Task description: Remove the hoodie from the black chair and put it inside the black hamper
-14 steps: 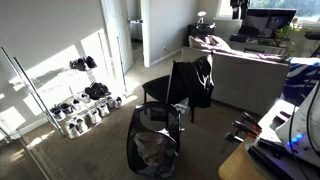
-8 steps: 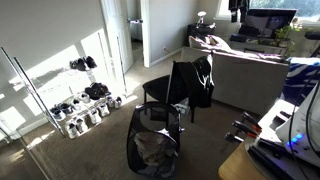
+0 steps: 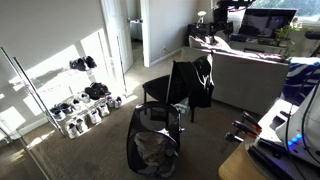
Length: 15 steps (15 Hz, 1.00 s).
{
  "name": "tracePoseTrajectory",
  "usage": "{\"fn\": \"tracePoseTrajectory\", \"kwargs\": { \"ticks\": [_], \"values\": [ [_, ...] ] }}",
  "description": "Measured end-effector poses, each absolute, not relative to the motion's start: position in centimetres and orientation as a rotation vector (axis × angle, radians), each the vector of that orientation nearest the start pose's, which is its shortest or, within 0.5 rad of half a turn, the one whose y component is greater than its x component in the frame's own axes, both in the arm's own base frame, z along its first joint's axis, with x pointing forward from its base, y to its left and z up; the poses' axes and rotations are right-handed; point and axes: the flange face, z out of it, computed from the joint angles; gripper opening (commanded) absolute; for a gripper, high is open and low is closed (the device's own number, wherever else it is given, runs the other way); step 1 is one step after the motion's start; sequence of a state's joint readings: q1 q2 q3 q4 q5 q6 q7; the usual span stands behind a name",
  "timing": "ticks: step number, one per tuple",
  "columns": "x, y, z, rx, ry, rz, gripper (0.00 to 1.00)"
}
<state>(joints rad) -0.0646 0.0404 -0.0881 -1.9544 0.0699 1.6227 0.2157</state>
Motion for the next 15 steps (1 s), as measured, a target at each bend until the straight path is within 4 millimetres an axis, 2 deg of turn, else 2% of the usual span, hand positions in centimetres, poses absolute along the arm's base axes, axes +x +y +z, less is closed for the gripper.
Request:
{"fn": "tracePoseTrajectory", "kwargs": {
  "ticks": [3,9,12,15],
  "values": [
    [53.8,-7.3,40.5,-2.896,0.81,0.633,1.0],
    [56.7,-7.8,37.4,-2.738,1.257,0.678,1.0],
    [58.2,-7.7,37.7,-2.791,1.397,0.533,1.0],
    [58.7,-6.5,38.8,-2.984,1.387,0.453,1.0]
  ]
}}
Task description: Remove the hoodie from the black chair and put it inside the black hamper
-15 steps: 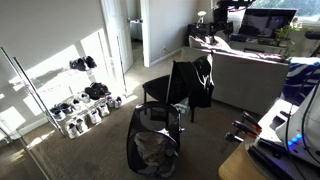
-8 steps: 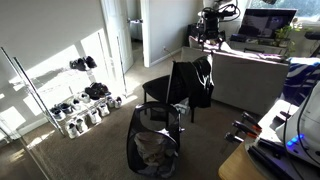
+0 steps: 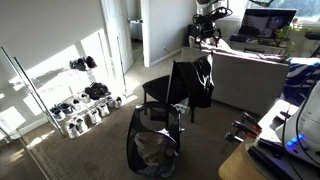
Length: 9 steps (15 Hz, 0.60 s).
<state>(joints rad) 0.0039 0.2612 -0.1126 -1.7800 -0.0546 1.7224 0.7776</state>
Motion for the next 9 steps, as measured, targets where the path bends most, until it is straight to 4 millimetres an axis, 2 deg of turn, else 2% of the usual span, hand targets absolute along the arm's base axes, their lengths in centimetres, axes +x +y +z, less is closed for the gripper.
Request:
{"fn": "tracePoseTrajectory", "kwargs": {
  "ticks": [3,9],
  "values": [
    [58.65,-5.71,39.39,-3.083,1.325,0.476,1.0],
    [58.68,-5.84,39.29,-3.096,1.31,0.476,1.0]
  ]
}}
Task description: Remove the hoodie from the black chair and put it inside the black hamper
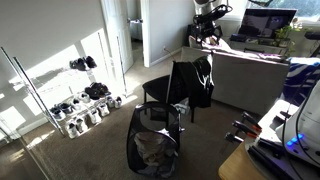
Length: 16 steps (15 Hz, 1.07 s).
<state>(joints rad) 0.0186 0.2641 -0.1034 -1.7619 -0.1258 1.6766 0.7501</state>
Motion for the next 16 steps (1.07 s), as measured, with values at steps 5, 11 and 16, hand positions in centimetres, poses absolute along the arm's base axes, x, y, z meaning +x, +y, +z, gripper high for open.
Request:
{"fn": "tracePoseTrajectory", "kwargs": {
  "ticks": [5,11,16],
  "values": [
    [60.3,-6.6,34.7,-3.208,0.903,0.48,1.0],
    [62.3,-7.3,26.3,-3.269,0.407,0.45,1.0],
    [63.2,-5.8,19.8,-3.334,0.042,0.431,1.0]
  ]
}}
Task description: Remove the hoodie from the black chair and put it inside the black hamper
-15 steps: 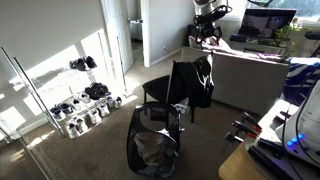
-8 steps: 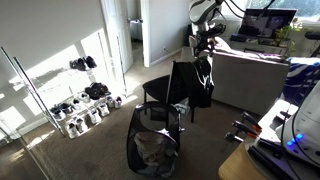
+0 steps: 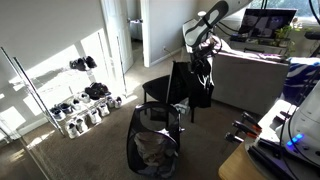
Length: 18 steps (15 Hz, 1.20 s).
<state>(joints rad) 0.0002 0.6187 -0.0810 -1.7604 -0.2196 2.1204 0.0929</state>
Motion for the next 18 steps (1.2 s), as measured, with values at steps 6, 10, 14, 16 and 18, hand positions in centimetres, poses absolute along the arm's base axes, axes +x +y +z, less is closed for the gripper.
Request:
{"fn": "tracePoseTrajectory", "kwargs": {
  "ticks": [6,10,14,16,18],
  "values": [
    [63.3,-5.6,17.6,-3.414,0.033,0.407,1.0],
    [63.6,-5.1,17.8,-3.446,0.212,0.289,1.0],
    [62.9,-8.7,21.6,-3.458,0.427,0.174,1.0],
    [61.9,-10.8,24.5,-3.468,0.531,0.075,1.0],
    [60.8,-12.1,27.0,-3.483,0.596,-0.028,1.0]
  ]
}}
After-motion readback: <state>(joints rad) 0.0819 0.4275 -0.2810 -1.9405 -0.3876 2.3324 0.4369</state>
